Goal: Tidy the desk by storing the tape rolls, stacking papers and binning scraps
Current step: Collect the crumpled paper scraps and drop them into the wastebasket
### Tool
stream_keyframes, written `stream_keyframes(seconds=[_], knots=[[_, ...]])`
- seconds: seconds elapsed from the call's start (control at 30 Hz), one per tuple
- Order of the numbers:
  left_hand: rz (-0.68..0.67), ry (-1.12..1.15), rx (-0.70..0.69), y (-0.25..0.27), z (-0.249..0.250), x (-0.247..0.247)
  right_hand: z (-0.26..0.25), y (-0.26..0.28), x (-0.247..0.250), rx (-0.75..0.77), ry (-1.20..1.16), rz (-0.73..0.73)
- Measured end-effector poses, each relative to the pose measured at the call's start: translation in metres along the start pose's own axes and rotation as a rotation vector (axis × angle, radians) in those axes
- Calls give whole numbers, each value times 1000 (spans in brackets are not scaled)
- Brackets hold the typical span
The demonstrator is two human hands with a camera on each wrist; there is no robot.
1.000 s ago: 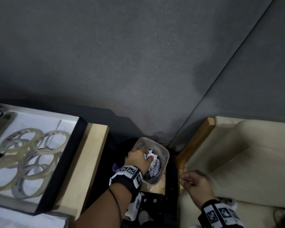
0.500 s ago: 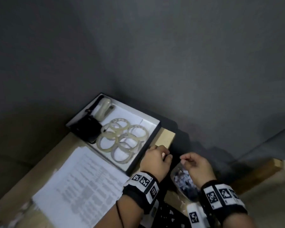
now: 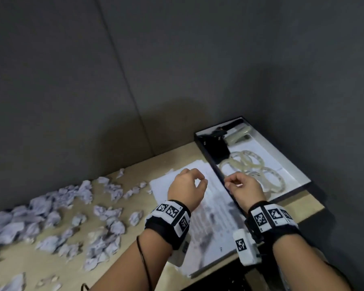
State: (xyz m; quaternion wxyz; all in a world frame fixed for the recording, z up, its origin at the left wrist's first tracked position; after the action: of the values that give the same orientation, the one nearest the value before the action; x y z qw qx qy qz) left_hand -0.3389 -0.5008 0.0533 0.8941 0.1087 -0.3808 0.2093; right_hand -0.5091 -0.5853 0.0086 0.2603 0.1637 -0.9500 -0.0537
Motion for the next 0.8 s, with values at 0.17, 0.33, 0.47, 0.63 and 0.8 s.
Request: stream_keyframes(seconds=[0.17,0.33,0.47,0.63,0.8], knots=[[107,3,133,30,-82,66,-46,13,-90,80,73,-170],[168,-37,260,76,-166,128,-82,49,-185,110,134,-340],[235,-77,383,119,-233,177,-106,77,-258,150,216,-444],[245,-76,601,173,-326,216,-104,118,-348,182,610,-632],[226,-177,921,233,-405,237,-91,115,-381,156,921,-587]])
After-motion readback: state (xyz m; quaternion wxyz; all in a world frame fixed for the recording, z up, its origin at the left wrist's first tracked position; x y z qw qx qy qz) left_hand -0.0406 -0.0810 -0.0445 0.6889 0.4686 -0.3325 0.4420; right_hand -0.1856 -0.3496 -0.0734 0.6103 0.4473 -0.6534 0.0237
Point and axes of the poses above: each hand's wrist, its own y-axis away from the middle knuckle, its own x-axis out of the back of the hand, z = x × y, the point moved 9 cm from there along -y, towards the middle knuckle, and after that the axes turned 4 degrees about y, right-handed, at the moved point
